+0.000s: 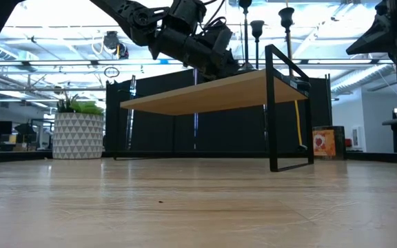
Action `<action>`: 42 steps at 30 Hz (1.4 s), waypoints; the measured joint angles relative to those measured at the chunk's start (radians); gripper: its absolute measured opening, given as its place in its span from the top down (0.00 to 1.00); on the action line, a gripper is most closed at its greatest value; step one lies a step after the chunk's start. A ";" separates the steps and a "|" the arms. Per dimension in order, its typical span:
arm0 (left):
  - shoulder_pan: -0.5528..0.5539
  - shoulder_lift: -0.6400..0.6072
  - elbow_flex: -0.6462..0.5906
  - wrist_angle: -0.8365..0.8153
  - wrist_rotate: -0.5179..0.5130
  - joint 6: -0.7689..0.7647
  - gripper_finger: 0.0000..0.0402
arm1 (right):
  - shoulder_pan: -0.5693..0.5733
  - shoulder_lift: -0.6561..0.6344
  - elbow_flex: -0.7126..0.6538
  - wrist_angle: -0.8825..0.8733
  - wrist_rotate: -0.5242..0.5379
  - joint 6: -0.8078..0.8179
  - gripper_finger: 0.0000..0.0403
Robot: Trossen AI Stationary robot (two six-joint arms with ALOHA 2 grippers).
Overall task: Pick & Place candle stick holders
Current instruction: Adjust the black candlestick on the shelf
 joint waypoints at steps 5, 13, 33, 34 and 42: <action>0.009 -0.004 0.000 -0.014 -0.089 0.001 0.96 | 0.000 0.000 0.000 0.000 0.000 0.014 1.00; 0.054 -0.022 0.000 0.047 -0.018 0.005 0.84 | 0.000 0.000 0.000 0.000 -0.002 0.014 1.00; 0.076 0.020 0.001 0.145 0.117 0.007 0.55 | 0.000 0.000 0.000 0.000 0.002 0.022 1.00; 0.076 0.021 0.000 0.154 0.118 0.009 0.55 | 0.000 0.000 0.000 0.000 0.002 0.022 1.00; 0.081 0.101 0.129 0.062 0.160 0.023 0.55 | 0.000 0.000 0.000 0.000 0.023 0.025 1.00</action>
